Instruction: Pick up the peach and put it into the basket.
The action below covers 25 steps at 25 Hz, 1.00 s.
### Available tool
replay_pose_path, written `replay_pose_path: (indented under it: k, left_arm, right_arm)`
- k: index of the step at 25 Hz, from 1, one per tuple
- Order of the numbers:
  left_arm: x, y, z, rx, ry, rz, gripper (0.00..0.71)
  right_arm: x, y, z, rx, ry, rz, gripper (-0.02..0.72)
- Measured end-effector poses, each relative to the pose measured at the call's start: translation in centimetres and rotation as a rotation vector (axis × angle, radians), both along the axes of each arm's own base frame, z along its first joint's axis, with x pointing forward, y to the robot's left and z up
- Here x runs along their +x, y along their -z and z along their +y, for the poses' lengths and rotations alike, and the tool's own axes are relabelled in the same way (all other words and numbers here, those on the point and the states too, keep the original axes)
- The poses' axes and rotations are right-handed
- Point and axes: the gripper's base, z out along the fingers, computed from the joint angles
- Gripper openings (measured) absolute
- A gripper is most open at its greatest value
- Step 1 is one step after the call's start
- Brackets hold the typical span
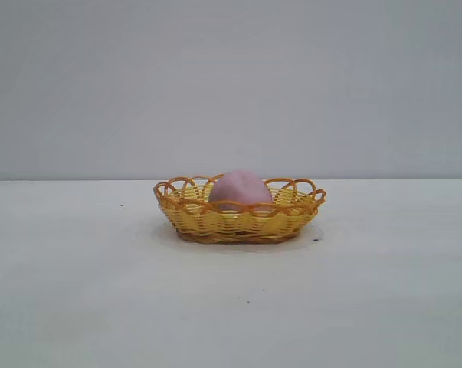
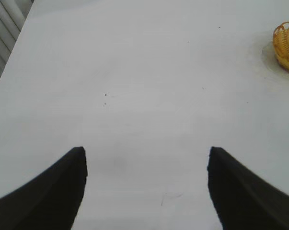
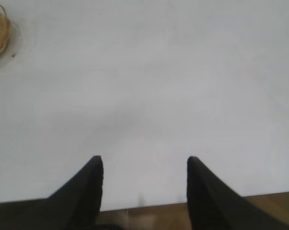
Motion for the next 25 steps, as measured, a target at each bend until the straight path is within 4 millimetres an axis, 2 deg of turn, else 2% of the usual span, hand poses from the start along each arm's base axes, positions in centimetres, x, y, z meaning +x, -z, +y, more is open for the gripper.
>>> replay_pose_path:
  k: [3, 5, 11, 25]
  left_arm:
    - [0.0, 0.0, 0.0, 0.0, 0.0, 0.0, 0.469]
    - [0.0, 0.0, 0.0, -0.001, 0.0, 0.0, 0.469]
    - [0.0, 0.0, 0.0, -0.001, 0.0, 0.0, 0.469]
    - [0.0, 0.0, 0.0, 0.001, 0.001, 0.0, 0.469]
  right_arm:
    - [-2.0, 0.2, -0.2, 0.014, -0.003, -0.135, 0.337]
    - [-2.3, 0.2, -0.2, 0.019, -0.008, -0.146, 0.337]
    - [-1.7, 0.6, 0.1, 0.019, -0.036, -0.178, 0.337]
    - [-1.7, 0.6, 0.1, 0.022, -0.046, -0.182, 0.337]
